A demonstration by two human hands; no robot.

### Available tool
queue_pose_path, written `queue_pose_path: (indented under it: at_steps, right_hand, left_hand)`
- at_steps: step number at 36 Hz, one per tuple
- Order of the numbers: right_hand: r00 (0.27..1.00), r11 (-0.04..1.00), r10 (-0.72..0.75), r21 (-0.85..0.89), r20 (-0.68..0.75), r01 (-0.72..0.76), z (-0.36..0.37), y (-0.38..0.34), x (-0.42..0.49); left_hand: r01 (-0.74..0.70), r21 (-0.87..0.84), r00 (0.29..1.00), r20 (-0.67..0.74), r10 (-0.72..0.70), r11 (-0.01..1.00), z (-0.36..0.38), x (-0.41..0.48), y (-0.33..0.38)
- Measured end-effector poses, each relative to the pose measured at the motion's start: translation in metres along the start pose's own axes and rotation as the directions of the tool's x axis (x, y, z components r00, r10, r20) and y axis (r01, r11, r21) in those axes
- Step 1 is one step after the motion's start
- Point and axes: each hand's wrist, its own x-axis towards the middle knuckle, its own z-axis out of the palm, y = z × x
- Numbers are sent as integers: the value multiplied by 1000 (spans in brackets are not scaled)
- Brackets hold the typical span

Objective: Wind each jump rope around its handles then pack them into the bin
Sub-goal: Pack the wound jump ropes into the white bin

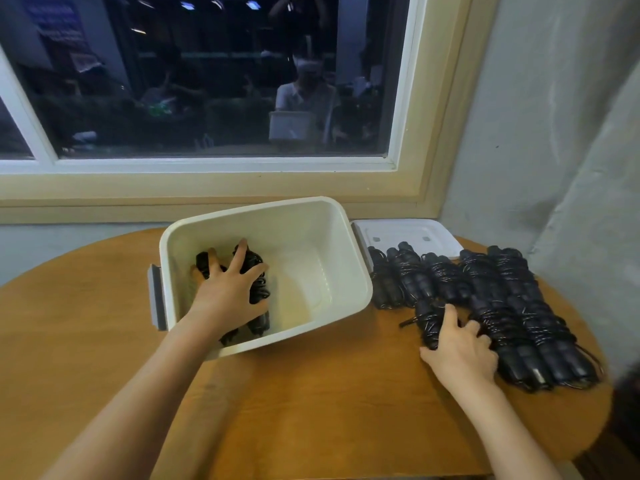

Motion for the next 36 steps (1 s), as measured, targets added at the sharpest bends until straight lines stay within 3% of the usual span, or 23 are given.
queue_pose_path:
  at_steps: [3,8,14,19,24,26,36]
  right_hand:
    - [1000,995,-13,94,-8,13,-3,1,3]
    - [994,905,-30,419,-104,71,-14,0,-1]
    - [974,607,-112,762,-196,223,-42,-14,-8]
    - [933,339,-203,873,-297,352,-70,-43,-17]
    - [888,156,-407,942,-214,298,-87,-84,-22]
    - [867,157,-467,948,-175,276,-86,-105,-22]
    - [809,408,-588,872,26,269,-43,-187,5]
  left_hand:
    - [-7,-8,1000,-5,7,1000,0,-1,0]
    - [-14,-3,1000,-10,14,1000,1,-1,0]
    - [-19,-1,1000,-18,19,1000,1,-1,0]
    - [-27,-19,1000,-16,27,999,2,-3,-2]
    - [-31,-80,999,-29,29,996,3,-3,-3]
    - [-21,-127,999,-39,16,992,4,-2,-3]
    - [-9,-259,998,-61,-7,966,4,-5,-3]
